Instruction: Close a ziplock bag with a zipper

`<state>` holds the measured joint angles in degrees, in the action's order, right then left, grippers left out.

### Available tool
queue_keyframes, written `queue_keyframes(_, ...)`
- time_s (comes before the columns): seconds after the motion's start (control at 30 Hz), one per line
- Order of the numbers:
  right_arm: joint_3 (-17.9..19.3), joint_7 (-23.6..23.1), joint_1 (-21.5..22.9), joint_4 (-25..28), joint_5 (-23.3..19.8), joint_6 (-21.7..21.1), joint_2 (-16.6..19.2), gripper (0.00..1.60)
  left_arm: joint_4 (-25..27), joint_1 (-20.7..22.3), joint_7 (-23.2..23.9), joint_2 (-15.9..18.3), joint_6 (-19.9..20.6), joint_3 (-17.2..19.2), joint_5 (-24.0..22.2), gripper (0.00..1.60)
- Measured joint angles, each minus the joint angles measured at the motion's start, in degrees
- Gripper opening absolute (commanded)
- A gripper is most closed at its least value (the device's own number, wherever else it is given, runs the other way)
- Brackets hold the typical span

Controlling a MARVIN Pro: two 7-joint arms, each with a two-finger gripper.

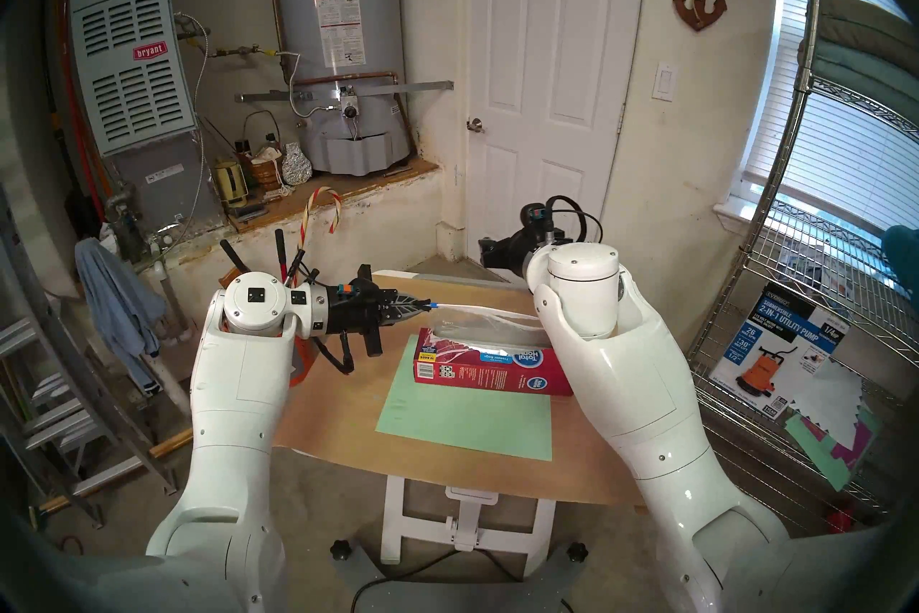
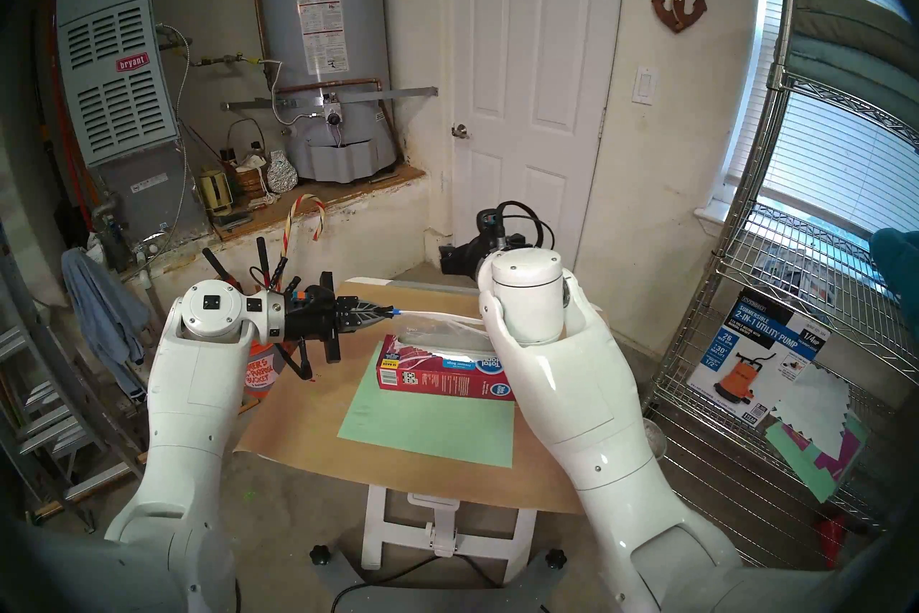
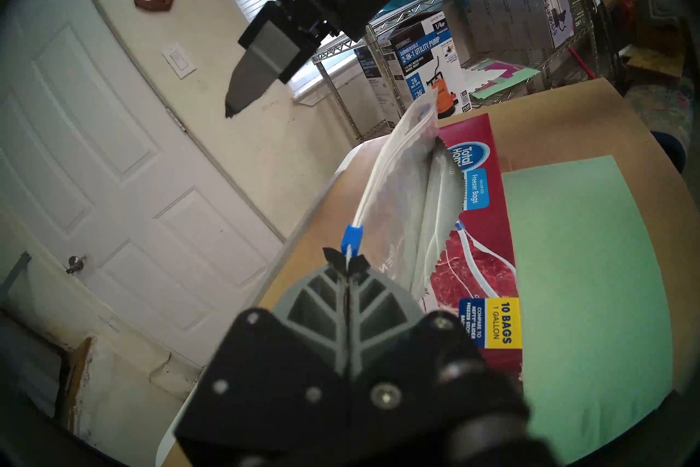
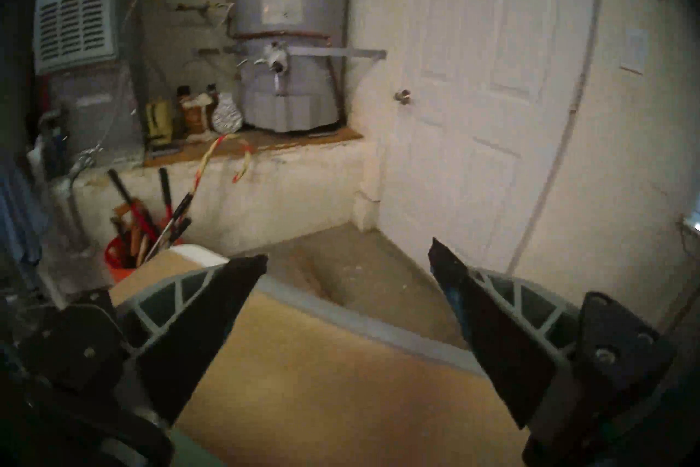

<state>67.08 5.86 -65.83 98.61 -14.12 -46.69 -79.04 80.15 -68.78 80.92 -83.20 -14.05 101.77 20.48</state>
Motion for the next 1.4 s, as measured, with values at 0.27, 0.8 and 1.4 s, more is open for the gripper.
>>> queue_keyframes(0.27, -4.49, -8.27, 1.34, 3.29, -0.34, -3.17, 5.7, 1.6, -0.06, -0.21, 0.62, -0.08, -0.94, 0.78, -0.66, 0.0)
queue_keyframes(0.8, -8.31, -20.34, 1.71, 5.96, 0.32, 1.53, 12.53, 1.6, -0.58, 0.04, 1.78, -0.74, -1.82, 1.7, -1.25, 0.0)
queue_keyframes(1.4, -10.84, -37.55, 2.99, 2.33, 1.33, 17.66, 17.08, 1.6, -0.9, 0.42, 2.22, -1.73, -2.01, 2.72, -1.42, 0.0)
